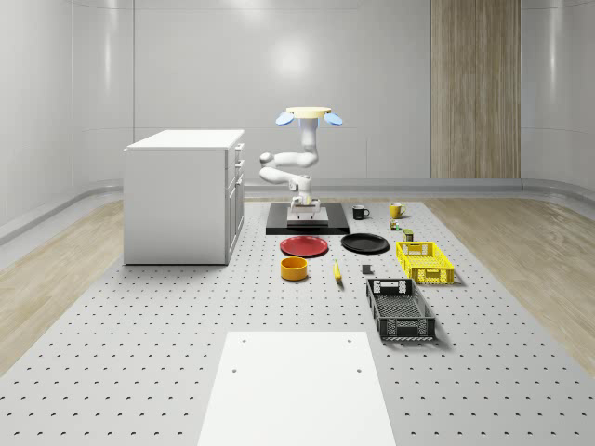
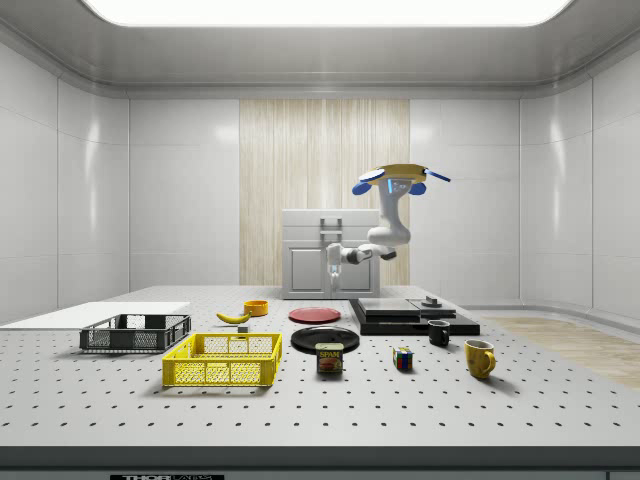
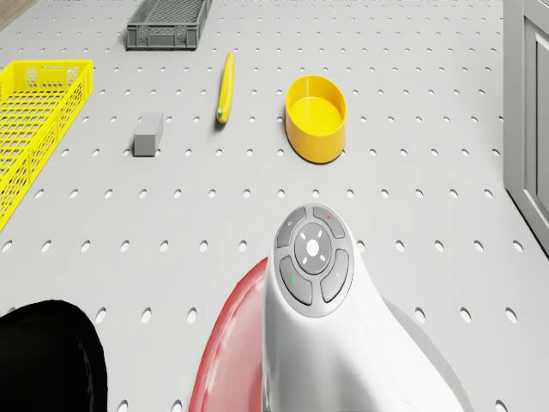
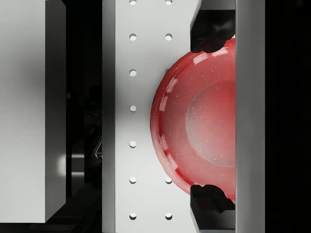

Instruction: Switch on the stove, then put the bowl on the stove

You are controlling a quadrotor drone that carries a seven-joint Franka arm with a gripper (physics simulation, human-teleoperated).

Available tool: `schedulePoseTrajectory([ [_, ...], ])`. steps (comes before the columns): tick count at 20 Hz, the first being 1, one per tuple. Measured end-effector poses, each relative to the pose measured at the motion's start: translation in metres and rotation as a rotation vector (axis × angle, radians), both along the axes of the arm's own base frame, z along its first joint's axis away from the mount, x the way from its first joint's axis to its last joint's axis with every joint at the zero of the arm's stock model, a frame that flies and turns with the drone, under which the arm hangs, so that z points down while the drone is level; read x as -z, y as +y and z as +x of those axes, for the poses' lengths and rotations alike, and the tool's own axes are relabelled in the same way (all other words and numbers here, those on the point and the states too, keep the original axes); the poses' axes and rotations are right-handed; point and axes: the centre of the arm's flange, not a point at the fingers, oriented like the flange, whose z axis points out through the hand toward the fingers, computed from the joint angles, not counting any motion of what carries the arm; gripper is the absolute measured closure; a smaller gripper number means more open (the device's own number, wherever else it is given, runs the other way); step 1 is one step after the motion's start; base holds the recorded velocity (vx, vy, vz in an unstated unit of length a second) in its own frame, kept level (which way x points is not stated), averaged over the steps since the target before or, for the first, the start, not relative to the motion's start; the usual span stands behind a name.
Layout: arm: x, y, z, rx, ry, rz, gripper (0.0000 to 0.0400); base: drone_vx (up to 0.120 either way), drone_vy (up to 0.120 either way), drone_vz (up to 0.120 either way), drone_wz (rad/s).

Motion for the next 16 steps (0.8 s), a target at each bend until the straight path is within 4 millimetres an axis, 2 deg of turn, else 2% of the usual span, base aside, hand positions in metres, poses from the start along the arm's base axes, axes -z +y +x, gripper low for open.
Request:
schedulePoseTrajectory([
  [14, 0.0, 0.0, 0.0, 0.0, 0.0, 0.0, 0.0, 0.12, 0.0, 0.0, 0.0],
  [16, 0.0, 0.0, 0.0, 0.0, 0.0, 0.0, 0.0, 0.12, -0.08, 0.0, 0.0],
])
